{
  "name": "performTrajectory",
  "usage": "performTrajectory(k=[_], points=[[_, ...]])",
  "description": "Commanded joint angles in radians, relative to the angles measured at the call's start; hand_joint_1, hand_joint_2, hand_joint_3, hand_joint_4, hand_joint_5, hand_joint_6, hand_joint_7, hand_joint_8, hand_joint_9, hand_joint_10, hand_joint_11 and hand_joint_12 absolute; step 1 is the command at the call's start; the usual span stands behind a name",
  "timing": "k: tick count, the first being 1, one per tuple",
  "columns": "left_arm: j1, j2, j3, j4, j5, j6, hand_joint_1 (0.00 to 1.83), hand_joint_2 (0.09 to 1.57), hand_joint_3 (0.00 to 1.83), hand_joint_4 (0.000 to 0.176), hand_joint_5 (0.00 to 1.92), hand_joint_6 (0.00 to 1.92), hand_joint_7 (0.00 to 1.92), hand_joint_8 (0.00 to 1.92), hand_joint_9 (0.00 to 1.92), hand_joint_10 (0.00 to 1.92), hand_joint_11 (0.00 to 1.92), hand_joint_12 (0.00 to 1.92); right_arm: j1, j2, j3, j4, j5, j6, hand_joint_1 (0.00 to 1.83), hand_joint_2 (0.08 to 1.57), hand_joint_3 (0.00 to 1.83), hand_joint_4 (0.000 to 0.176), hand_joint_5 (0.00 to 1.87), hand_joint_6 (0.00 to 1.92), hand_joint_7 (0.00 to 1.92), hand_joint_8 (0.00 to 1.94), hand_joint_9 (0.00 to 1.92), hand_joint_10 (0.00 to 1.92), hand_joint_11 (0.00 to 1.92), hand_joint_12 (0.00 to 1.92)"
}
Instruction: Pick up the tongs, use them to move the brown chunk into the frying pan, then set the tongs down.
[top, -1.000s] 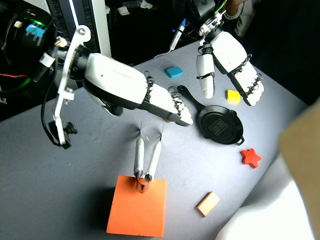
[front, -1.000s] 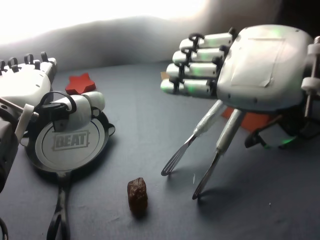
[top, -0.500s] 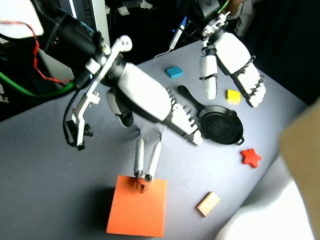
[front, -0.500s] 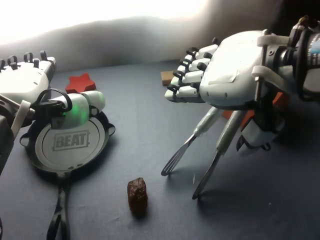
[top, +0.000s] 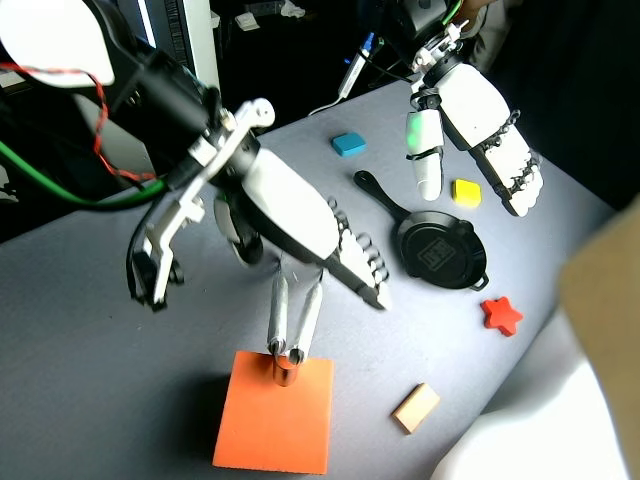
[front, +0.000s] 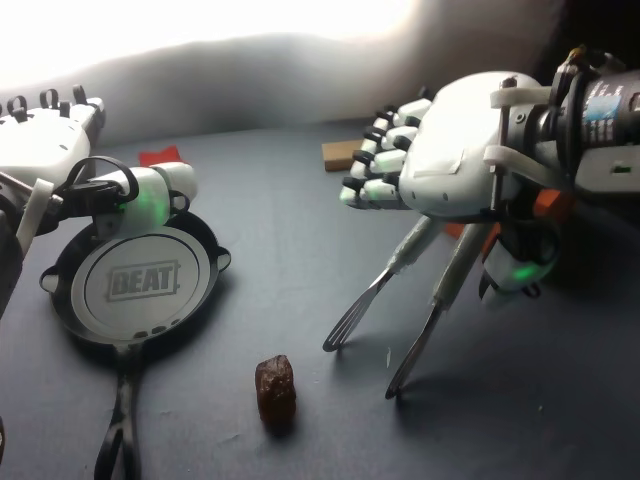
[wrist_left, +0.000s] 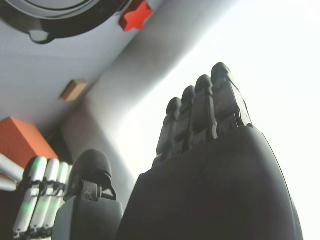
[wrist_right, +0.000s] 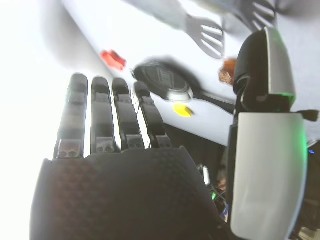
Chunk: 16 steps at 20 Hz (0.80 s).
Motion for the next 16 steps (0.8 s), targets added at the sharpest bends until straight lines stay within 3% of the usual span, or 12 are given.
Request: performTrajectory(k=[1,5,8,13,16], points=[[-0.007,0.007,0.002,0.084,-0.052,-0.001,0.0,1.26,0.01,0.0,0.0,0.0,0.0,0.0,0.0,0.0,0.02,0.03,0.007,0.0,0.007,-0.03,0.063,-0.002,0.86,0.86,0.0,0.0,0.0,0.0,0.0,0.0,0.0,0.0,0.0,0.0],[-0.013,0.007,0.0,0.091,-0.054,0.003,0.04,1.26,0.0,0.0,0.02,0.0,0.05,0.01,0.04,0.01,0.0,0.26,-0.007,-0.043,0.065,-0.03,0.041,-0.016,0.88,0.86,0.0,0.0,0.0,0.0,0.0,0.0,0.0,0.0,0.0,0.0],[-0.015,0.007,-0.007,0.09,-0.054,0.004,0.0,1.26,0.0,0.0,0.0,0.0,0.0,0.0,0.01,0.0,0.0,0.15,-0.011,-0.056,0.073,-0.03,0.043,-0.028,0.86,0.85,0.0,0.0,0.0,0.0,0.0,0.0,0.0,0.0,0.0,0.0],[-0.012,0.007,-0.011,0.08,-0.054,0.004,0.0,1.27,0.0,0.0,0.0,0.0,0.02,0.0,0.02,0.01,0.0,0.24,-0.044,-0.091,0.109,-0.029,0.041,-0.038,0.88,0.86,0.0,0.0,0.0,0.0,0.0,0.0,0.0,0.0,0.0,0.0],[-0.013,0.007,-0.015,0.08,-0.08,0.004,0.0,1.26,0.0,0.0,0.0,0.0,0.02,0.0,0.02,0.01,0.0,0.19,-0.067,-0.11,0.14,-0.029,0.043,-0.042,0.85,0.85,0.0,0.0,0.0,0.0,0.0,0.0,0.0,0.0,0.0,0.0]])
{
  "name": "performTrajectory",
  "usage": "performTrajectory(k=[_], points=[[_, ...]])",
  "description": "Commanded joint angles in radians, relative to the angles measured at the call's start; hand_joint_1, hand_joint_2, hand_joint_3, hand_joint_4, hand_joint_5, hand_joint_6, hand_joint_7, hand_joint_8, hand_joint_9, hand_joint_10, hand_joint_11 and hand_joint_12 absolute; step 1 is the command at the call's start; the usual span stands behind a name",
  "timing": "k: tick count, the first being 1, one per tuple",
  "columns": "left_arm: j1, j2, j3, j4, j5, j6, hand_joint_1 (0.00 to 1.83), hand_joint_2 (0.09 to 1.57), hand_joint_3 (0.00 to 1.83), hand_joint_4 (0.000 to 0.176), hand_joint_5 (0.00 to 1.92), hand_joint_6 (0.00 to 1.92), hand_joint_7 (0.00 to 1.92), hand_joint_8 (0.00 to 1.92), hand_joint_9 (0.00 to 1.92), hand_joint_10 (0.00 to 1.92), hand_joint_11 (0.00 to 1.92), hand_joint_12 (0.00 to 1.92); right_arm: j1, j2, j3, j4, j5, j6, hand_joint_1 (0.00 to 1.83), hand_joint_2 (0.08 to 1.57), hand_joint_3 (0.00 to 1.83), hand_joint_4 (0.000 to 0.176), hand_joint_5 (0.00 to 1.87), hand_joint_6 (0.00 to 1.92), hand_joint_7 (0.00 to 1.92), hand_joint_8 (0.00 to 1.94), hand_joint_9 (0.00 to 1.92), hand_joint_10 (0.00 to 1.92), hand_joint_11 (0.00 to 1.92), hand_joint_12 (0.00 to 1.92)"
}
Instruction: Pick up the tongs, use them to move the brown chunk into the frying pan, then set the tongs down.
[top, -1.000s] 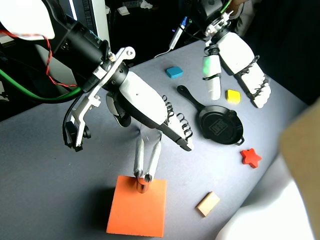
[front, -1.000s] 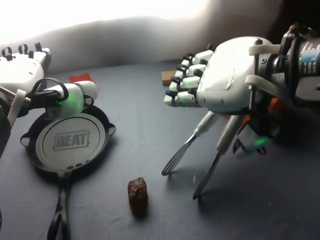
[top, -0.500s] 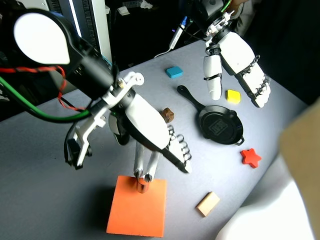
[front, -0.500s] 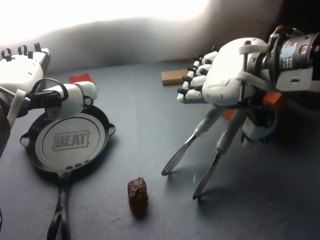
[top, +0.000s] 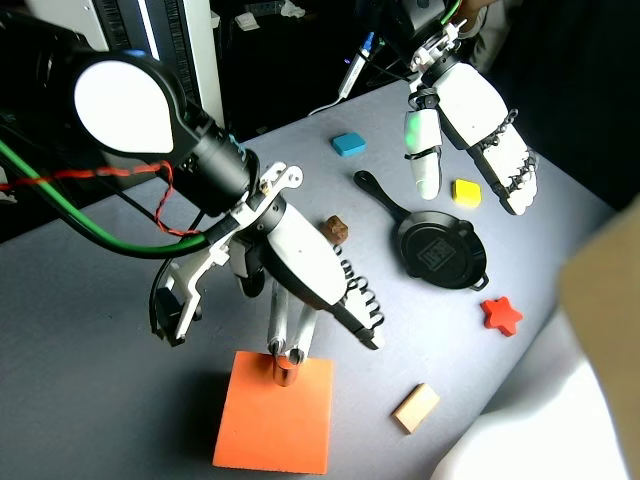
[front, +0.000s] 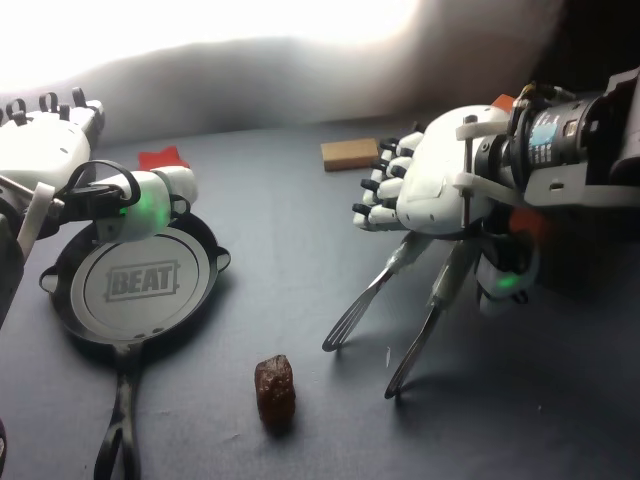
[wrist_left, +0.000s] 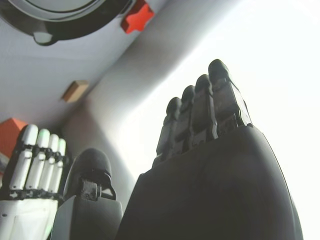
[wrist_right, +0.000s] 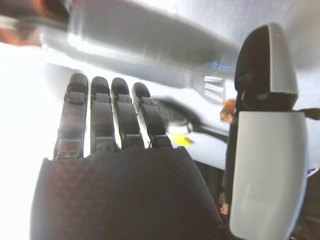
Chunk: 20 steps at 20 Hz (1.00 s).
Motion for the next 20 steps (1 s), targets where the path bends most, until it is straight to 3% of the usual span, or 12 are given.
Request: performTrajectory(k=[1,4,5,10,12,16,20], points=[[-0.012,0.007,-0.001,0.084,-0.06,0.001,0.0,1.27,0.0,0.0,0.0,0.0,0.01,0.0,0.02,0.01,0.0,0.19,0.001,-0.001,0.008,-0.029,0.07,-0.014,0.84,0.85,0.0,0.0,0.0,0.0,0.0,0.0,0.0,0.0,0.0,0.0],[-0.012,0.007,-0.008,0.084,-0.06,0.001,0.0,1.27,0.0,0.0,0.0,0.0,0.0,0.0,0.0,0.0,0.0,0.08,-0.01,-0.006,0.023,-0.028,0.106,-0.034,0.87,0.87,0.0,0.0,0.0,0.0,0.0,0.0,0.0,0.0,0.0,0.0],[-0.012,0.007,-0.01,0.084,-0.06,0.001,0.0,1.26,0.0,0.0,0.0,0.0,0.0,0.0,0.01,0.0,0.0,0.16,-0.011,-0.008,0.027,-0.028,0.112,-0.036,0.9,0.85,0.0,0.0,0.0,0.0,0.0,0.0,0.0,0.0,0.0,0.0],[-0.013,0.007,-0.01,0.084,-0.06,0.001,0.0,1.27,0.0,0.0,0.0,0.0,0.0,0.0,0.0,0.0,0.0,0.12,-0.026,-0.037,0.064,-0.027,0.115,-0.041,0.89,0.88,0.0,0.0,0.0,0.0,0.0,0.0,0.0,0.0,0.0,0.0],[-0.013,0.007,-0.007,0.084,-0.06,0.001,0.0,1.27,0.0,0.0,0.0,0.0,0.0,0.0,0.01,0.0,0.0,0.22,-0.032,-0.047,0.081,0.005,0.115,-0.042,0.87,0.88,0.0,0.0,0.0,0.0,0.0,0.0,0.0,0.0,0.0,0.0],[-0.014,0.007,-0.006,0.084,-0.06,0.001,0.0,1.25,0.0,0.0,0.0,0.0,0.01,0.0,0.01,0.0,0.0,0.13,-0.045,-0.055,0.096,0.048,0.117,-0.043,0.89,0.88,0.0,0.0,0.0,0.0,0.0,0.0,0.0,0.0,0.0,0.0],[-0.016,0.007,-0.008,0.084,-0.06,0.004,0.0,1.25,0.0,0.0,0.01,0.0,0.03,0.01,0.03,0.01,0.0,0.16,-0.052,-0.057,0.104,0.049,0.123,-0.035,0.94,0.88,0.0,0.0,0.0,0.0,0.0,0.0,0.0,0.0,0.0,0.0]])
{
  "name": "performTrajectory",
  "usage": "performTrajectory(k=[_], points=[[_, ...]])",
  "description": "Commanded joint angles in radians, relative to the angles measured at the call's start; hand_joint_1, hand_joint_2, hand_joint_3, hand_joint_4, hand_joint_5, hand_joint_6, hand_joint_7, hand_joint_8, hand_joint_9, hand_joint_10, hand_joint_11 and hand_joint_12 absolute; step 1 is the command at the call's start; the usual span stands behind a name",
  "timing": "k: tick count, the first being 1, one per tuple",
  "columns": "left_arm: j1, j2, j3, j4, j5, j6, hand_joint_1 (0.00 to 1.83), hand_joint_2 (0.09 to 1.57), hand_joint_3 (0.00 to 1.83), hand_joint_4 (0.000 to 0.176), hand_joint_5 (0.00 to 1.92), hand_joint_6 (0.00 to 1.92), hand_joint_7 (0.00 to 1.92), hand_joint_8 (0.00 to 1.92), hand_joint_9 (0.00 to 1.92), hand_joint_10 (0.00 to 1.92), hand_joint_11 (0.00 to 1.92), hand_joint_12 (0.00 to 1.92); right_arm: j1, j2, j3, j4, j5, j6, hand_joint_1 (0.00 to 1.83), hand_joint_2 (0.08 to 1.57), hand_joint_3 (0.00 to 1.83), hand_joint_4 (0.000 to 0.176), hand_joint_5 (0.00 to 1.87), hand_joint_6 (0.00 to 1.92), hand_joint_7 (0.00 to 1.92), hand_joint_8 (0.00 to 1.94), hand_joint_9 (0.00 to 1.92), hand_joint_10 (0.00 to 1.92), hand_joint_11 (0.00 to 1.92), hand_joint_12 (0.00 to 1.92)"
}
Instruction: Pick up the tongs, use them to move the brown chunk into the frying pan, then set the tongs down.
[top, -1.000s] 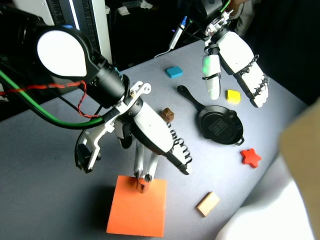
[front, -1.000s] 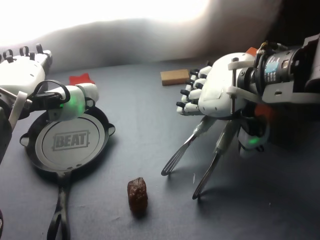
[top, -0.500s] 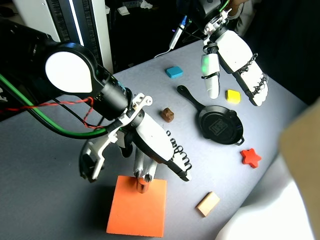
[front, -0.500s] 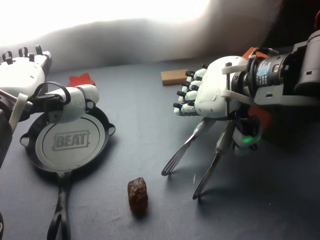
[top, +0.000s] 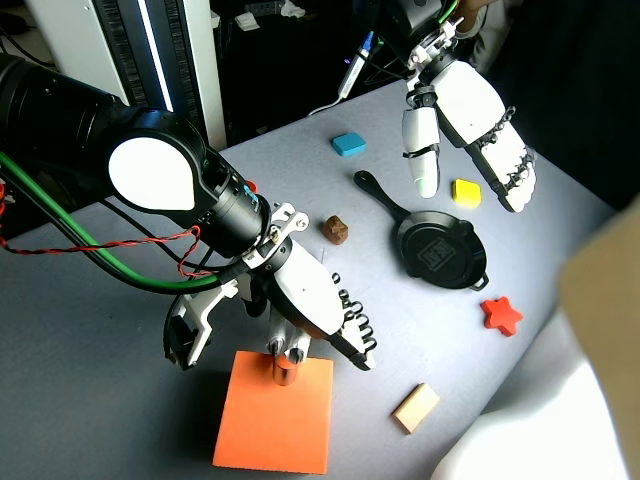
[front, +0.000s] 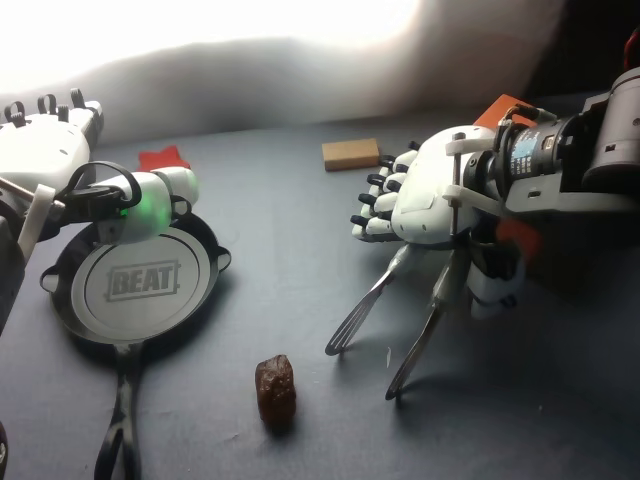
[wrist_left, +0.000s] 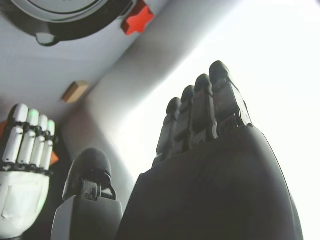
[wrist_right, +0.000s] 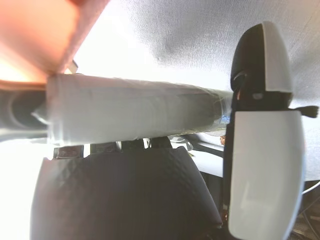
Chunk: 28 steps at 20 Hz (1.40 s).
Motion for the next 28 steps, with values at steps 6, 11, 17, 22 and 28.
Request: performTrajectory(k=[6,11,17,22,28], points=[[-0.012,0.007,0.006,0.091,-0.051,0.003,0.0,1.26,0.0,0.0,0.0,0.0,0.01,0.0,0.0,0.0,0.0,0.15,0.004,0.003,0.006,-0.018,0.063,-0.004,1.0,0.89,0.0,0.0,0.0,0.0,0.04,0.02,0.03,0.01,0.03,0.02],[-0.012,0.007,0.006,0.091,-0.051,0.003,0.0,1.25,0.0,0.0,0.01,0.01,0.04,0.01,0.03,0.01,0.0,0.17,0.004,0.002,0.007,-0.018,0.064,0.005,0.98,0.95,0.02,0.0,0.19,0.07,0.28,0.03,0.23,0.12,0.0,0.91],[-0.012,0.007,0.007,0.091,-0.051,0.003,0.0,1.25,0.0,0.0,0.02,0.01,0.04,0.0,0.04,0.01,0.0,0.23,0.012,0.003,0.007,-0.017,0.064,0.014,0.99,1.03,0.05,0.0,0.42,0.42,0.66,0.09,0.37,0.69,0.0,1.6],[-0.012,0.007,0.008,0.091,-0.058,0.003,0.0,1.25,0.0,0.0,0.02,0.0,0.06,0.01,0.06,0.01,0.0,0.28,0.037,0.004,0.006,0.002,0.059,0.032,1.05,1.08,0.07,0.0,0.51,0.63,0.8,0.15,0.48,0.84,0.11,1.67],[-0.011,0.007,0.008,0.091,-0.058,0.003,0.0,1.24,0.0,0.0,0.04,0.01,0.08,0.0,0.08,0.01,0.0,0.36,0.079,0.014,-0.007,0.061,0.03,0.035,1.06,1.12,0.05,0.0,0.66,0.55,0.85,0.17,0.56,0.77,0.23,1.59]])
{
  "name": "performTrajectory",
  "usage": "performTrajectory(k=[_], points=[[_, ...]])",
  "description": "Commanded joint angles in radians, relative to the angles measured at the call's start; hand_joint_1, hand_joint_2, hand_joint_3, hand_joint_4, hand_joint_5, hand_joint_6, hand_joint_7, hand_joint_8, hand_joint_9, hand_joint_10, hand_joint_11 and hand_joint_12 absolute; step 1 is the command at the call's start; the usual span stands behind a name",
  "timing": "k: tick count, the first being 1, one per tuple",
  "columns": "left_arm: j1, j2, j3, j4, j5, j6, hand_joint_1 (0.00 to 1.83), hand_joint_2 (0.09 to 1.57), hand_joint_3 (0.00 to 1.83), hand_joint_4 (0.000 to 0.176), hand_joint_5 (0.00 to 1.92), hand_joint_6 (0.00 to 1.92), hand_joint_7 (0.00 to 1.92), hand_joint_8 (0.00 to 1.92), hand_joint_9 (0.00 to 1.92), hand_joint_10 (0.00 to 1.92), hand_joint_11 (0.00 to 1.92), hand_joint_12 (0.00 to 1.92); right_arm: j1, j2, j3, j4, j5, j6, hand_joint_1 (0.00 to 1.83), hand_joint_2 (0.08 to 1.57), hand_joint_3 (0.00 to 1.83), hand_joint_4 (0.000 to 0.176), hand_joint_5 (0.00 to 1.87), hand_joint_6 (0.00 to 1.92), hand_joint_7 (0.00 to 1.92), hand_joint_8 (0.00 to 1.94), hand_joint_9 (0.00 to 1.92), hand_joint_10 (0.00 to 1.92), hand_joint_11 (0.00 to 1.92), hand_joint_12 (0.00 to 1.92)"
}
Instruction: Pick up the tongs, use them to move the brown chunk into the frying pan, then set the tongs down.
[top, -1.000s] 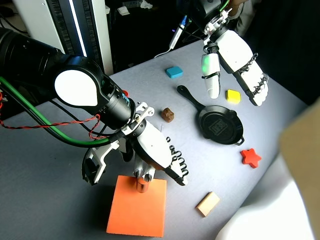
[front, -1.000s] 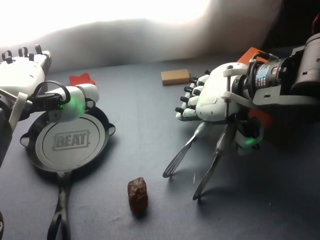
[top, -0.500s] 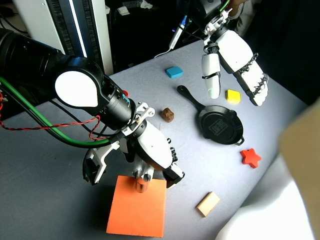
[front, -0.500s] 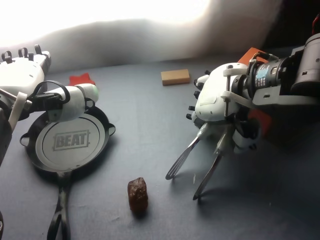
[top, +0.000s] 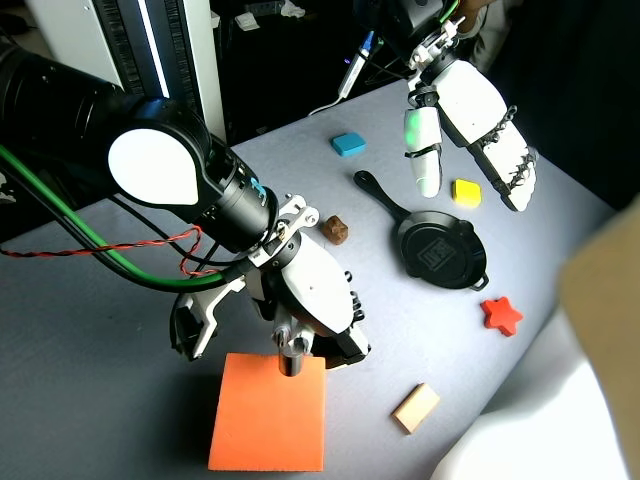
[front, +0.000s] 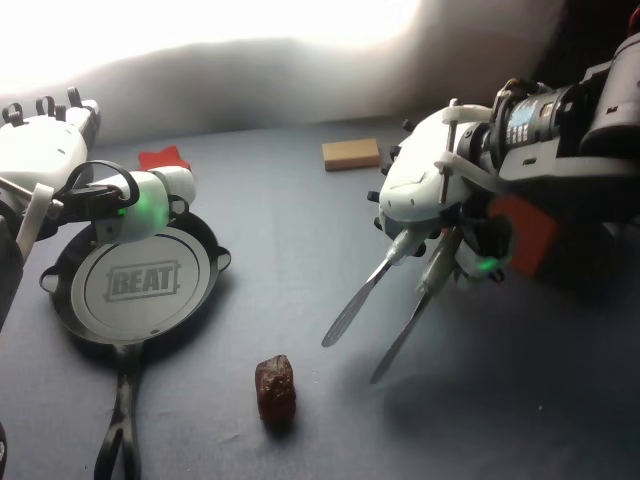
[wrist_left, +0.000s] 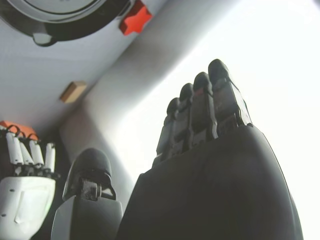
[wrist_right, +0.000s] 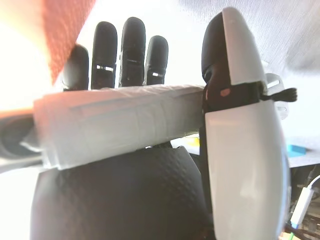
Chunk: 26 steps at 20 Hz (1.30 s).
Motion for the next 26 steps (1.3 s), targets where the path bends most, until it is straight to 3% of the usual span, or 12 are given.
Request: performTrajectory(k=[1,7,9,11,16,19,23,26], points=[[-0.01,0.007,0.004,0.092,-0.054,0.001,0.0,1.24,0.0,0.0,0.04,0.01,0.07,0.0,0.07,0.0,0.0,0.32,0.021,0.011,-0.007,-0.009,0.055,0.003,1.07,1.11,0.04,0.0,0.69,0.52,0.86,0.17,0.58,0.76,0.24,1.58],[-0.01,0.007,0.005,0.092,-0.054,0.001,0.0,1.24,0.0,0.0,0.03,0.0,0.07,0.0,0.07,0.0,0.0,0.29,0.073,0.064,-0.089,-0.007,-0.02,0.126,1.07,1.11,0.02,0.0,0.78,0.4,0.92,0.12,0.64,0.69,0.3,1.54],[-0.01,0.007,0.005,0.092,-0.054,0.001,0.0,1.25,0.0,0.0,0.02,0.0,0.05,0.0,0.05,0.0,0.0,0.24,0.086,0.08,-0.132,-0.073,-0.033,0.168,1.07,1.12,0.02,0.0,0.78,0.38,0.91,0.11,0.63,0.69,0.28,1.56],[-0.01,0.007,0.005,0.092,-0.054,0.001,0.0,1.24,0.0,0.0,0.02,0.0,0.06,0.0,0.06,0.0,0.0,0.24,0.088,0.082,-0.156,-0.139,-0.032,0.17,1.05,1.13,0.02,0.0,0.75,0.38,0.88,0.08,0.59,0.71,0.24,1.59],[-0.009,0.007,0.005,0.092,-0.054,0.001,0.0,1.25,0.0,0.0,0.02,0.0,0.06,0.0,0.06,0.0,0.0,0.26,0.115,0.082,-0.166,-0.15,-0.05,0.213,1.05,1.12,0.02,0.0,0.74,0.38,0.87,0.07,0.56,0.72,0.2,1.61],[-0.009,0.007,0.004,0.092,-0.054,0.001,0.0,1.25,0.0,0.0,0.0,0.0,0.05,0.0,0.05,0.01,0.0,0.2,0.11,0.082,-0.212,-0.319,-0.107,0.383,1.04,1.14,0.02,0.0,0.7,0.41,0.86,0.07,0.53,0.76,0.18,1.62],[-0.009,0.007,0.004,0.092,-0.054,0.001,0.01,1.25,0.0,0.0,0.03,0.01,0.07,0.0,0.07,0.01,0.0,0.29,0.109,0.093,-0.292,-0.459,-0.197,0.645,1.05,1.13,0.01,0.0,0.7,0.44,0.88,0.07,0.55,0.75,0.19,1.61],[-0.01,0.007,0.004,0.092,-0.054,0.001,0.0,1.24,0.0,0.0,0.01,0.0,0.05,0.0,0.05,0.0,0.0,0.23,0.111,0.089,-0.353,-0.509,-0.298,0.728,1.06,1.11,0.01,0.0,0.69,0.44,0.88,0.07,0.56,0.75,0.21,1.61]])
